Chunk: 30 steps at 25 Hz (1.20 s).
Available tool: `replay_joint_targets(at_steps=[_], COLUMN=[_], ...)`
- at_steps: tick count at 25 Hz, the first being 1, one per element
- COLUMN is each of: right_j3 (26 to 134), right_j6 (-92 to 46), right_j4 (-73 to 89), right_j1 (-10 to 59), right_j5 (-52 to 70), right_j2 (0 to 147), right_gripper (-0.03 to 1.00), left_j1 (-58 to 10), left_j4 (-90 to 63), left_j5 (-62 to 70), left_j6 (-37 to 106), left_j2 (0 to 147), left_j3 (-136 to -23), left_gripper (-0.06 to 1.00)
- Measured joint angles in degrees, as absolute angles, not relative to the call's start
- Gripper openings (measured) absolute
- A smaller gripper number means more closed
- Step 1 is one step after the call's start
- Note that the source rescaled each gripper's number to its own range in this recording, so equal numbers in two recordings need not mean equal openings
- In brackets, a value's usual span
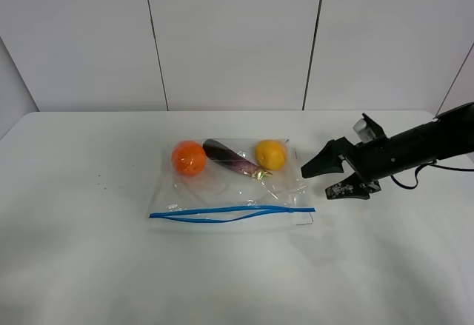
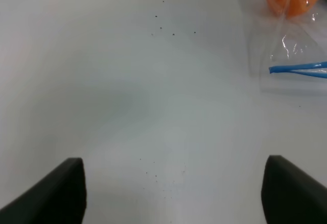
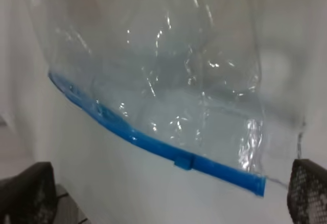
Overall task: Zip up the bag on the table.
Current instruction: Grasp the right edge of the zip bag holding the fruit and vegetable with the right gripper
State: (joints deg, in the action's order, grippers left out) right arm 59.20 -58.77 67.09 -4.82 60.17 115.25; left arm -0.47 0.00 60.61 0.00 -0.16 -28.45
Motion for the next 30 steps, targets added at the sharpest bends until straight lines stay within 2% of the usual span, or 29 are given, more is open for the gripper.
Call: replay_joint_targets(at_steps=[11, 30], right_j3=[59.3, 59.3], right_j6=[-69.3, -70.2], right_j4=[75.9, 78.1], right_j1=[-4.5, -4.5], right_j5=[63.5, 64.5], right_j2=[123.4, 124.6], right_gripper=[1.0, 1.0], left_j1=[-0.5, -0.5], left_j4=[0.0, 0.0], left_j5=[60.6, 60.6], left_j6=[0.0, 0.0], left_j2=[-0.2, -0.2], left_j3=[-28.5, -28.5], left_gripper=[1.0, 1.0])
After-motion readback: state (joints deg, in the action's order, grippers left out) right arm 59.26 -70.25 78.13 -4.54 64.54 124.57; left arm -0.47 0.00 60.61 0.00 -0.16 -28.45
